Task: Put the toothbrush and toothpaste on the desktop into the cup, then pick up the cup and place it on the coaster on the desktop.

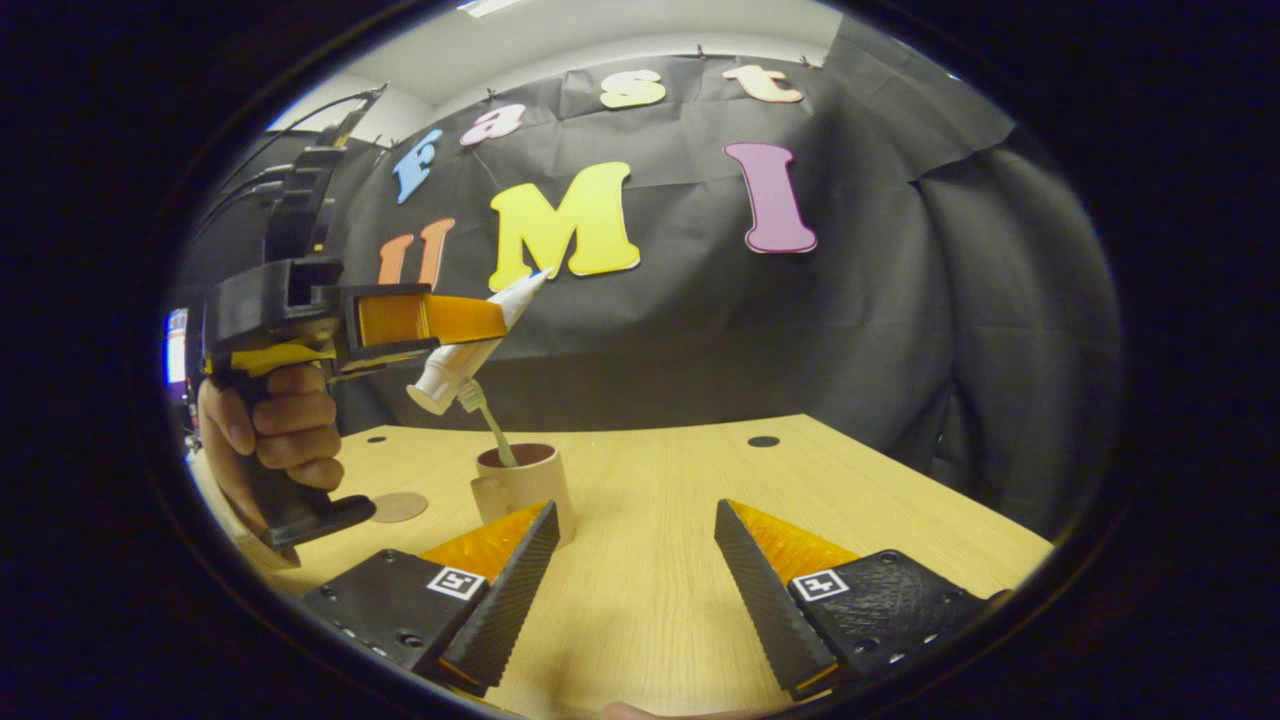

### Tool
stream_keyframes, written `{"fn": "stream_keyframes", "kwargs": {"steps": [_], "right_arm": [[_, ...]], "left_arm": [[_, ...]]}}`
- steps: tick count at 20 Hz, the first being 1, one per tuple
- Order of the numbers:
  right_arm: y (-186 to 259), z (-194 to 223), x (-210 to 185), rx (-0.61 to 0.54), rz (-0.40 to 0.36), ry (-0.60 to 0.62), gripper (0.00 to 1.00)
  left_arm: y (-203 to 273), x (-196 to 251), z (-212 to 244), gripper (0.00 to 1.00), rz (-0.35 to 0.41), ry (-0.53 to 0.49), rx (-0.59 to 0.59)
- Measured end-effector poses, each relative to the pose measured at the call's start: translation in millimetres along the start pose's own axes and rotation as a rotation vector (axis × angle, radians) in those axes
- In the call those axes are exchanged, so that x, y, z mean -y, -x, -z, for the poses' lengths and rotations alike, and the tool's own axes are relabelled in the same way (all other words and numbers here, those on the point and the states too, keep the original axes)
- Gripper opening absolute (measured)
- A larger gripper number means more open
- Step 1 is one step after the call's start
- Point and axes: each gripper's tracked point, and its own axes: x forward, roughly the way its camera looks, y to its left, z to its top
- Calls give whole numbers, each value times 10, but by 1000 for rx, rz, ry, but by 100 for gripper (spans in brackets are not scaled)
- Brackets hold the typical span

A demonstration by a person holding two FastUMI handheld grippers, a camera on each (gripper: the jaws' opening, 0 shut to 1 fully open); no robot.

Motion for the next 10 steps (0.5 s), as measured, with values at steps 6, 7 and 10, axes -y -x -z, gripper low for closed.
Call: {"fn": "stream_keyframes", "kwargs": {"steps": [6,7,10], "right_arm": [[-30,41,10,-21,-16,-29,96],[-30,43,4,-24,-16,-25,96],[-28,59,4,-24,-15,-13,96]], "left_arm": [[-156,-67,212,36,29,65,-32],[-167,-63,222,36,29,69,-36],[-170,-138,265,37,5,64,-44]]}}
